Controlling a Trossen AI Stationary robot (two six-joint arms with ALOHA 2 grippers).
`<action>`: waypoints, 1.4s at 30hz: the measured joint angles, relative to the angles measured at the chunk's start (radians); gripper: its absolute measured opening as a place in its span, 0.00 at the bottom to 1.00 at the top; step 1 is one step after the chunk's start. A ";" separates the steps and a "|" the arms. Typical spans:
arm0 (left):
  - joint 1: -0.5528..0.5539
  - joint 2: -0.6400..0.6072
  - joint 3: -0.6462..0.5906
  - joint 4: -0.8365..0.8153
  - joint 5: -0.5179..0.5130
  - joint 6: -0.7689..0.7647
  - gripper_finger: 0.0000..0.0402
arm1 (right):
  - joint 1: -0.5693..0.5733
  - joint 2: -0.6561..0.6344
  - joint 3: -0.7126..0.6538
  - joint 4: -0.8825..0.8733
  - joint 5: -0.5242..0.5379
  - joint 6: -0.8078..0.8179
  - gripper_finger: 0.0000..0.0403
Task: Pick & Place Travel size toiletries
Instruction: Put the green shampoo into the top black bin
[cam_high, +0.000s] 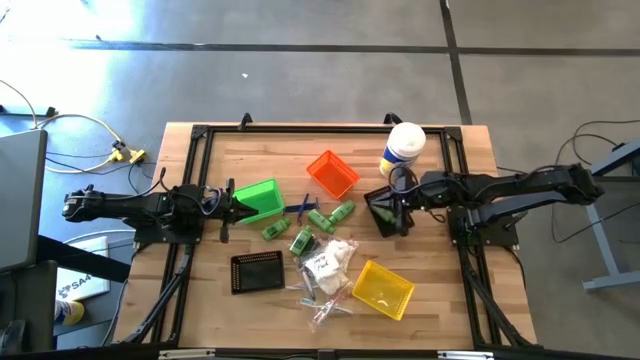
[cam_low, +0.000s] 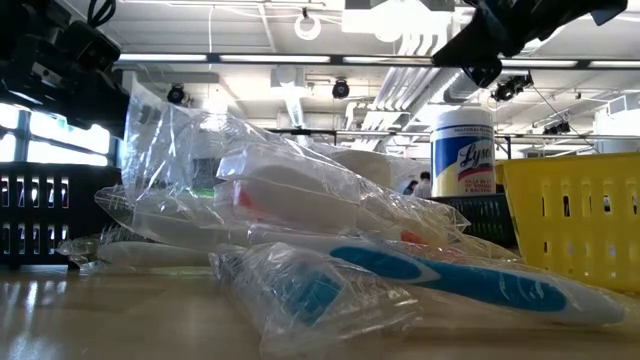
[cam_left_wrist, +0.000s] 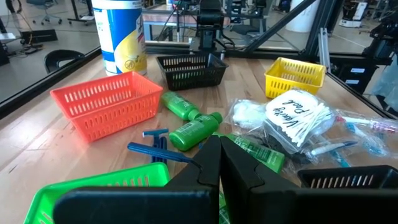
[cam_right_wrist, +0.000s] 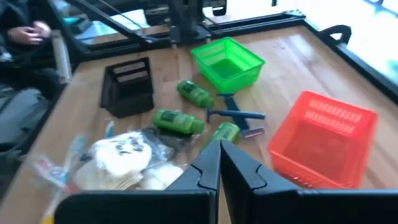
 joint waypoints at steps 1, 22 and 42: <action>0.000 0.000 0.000 0.000 0.000 0.000 0.00 | 0.000 0.002 0.000 -0.001 0.021 -0.008 0.01; 0.000 0.000 0.008 0.023 0.006 -0.210 0.00 | 0.001 0.007 0.000 0.057 0.089 -0.071 0.01; 0.000 0.000 0.024 -0.024 0.006 -0.212 0.00 | 0.204 -0.099 -0.132 0.015 0.225 0.040 0.01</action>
